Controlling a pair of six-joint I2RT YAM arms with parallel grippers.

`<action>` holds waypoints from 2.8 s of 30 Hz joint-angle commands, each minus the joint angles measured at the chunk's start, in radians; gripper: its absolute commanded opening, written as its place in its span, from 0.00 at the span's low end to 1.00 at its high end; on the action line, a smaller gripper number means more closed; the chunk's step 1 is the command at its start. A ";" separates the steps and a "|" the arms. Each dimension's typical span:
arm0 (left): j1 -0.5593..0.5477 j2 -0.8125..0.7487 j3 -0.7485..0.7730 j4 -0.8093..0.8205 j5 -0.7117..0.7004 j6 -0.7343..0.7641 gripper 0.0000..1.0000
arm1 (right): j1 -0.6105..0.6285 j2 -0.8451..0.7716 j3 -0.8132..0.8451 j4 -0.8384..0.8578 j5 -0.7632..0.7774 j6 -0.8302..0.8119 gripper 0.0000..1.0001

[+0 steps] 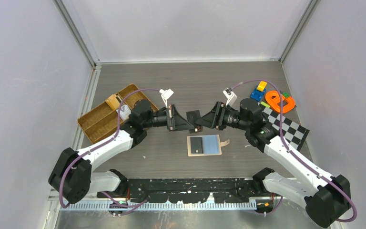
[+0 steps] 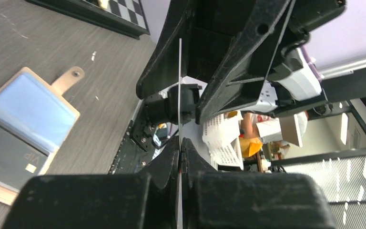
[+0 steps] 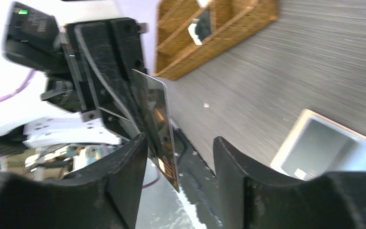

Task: Put the credit cards into the card holder
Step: Insert the credit card into the card slot.

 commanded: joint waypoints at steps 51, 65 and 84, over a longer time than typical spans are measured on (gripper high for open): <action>-0.158 0.605 0.155 -0.222 -0.163 0.069 0.00 | 0.002 0.444 0.090 -0.730 0.825 -0.220 0.11; -0.156 0.597 0.110 -0.086 -0.126 -0.056 0.00 | 0.003 0.445 0.091 -0.731 0.828 -0.218 0.07; -0.136 0.627 0.086 -0.057 -0.147 -0.068 0.00 | 0.003 0.449 0.091 -0.737 0.832 -0.216 0.04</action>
